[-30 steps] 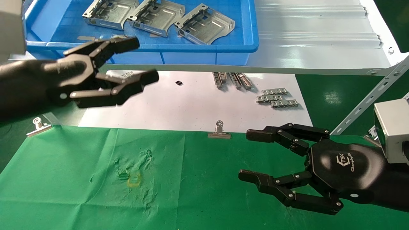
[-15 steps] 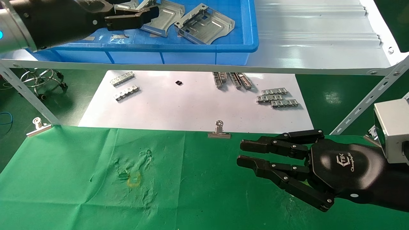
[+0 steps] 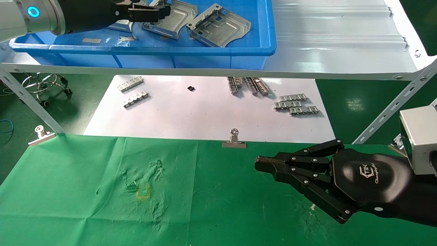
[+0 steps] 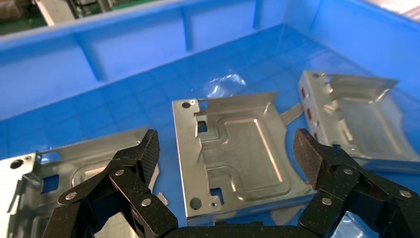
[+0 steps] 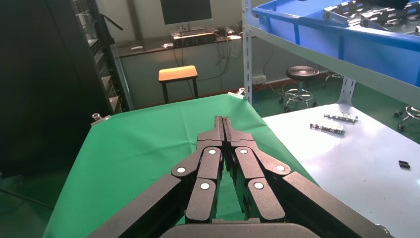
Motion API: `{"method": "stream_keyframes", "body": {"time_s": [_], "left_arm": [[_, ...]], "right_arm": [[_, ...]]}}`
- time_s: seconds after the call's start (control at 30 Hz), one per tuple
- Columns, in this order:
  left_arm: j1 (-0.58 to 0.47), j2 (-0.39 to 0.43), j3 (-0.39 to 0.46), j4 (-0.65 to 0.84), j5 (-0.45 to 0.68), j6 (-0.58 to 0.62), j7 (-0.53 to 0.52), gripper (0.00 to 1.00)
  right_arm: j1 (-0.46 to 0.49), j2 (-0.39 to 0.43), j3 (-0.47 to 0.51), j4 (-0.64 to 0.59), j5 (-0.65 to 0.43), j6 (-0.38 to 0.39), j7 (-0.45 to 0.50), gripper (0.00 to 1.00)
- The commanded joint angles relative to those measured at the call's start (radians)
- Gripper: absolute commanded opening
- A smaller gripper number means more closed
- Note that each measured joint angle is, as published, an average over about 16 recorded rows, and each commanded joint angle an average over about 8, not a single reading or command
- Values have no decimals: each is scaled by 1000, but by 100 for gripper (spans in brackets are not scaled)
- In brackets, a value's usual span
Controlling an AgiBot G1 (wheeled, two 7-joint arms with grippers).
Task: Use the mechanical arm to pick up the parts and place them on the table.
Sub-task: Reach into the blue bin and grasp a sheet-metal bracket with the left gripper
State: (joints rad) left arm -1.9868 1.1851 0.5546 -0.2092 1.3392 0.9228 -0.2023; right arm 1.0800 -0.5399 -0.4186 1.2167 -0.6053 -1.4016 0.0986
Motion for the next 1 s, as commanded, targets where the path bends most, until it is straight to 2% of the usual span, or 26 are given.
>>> {"method": "stream_keyframes", "body": {"time_s": [0.03,0.6,1.0], "left_arm": [[-24,23,9,51,14,-10,9,0],[-53,98,19,177,36,-197,94,0],[-48,106,13,188,29,-198,118,0]], "right_arm": [[0,0,0,0,0,0,0,0],[0,0,0,0,0,0,0,0],[0,0,0,0,0,0,0,0]]}}
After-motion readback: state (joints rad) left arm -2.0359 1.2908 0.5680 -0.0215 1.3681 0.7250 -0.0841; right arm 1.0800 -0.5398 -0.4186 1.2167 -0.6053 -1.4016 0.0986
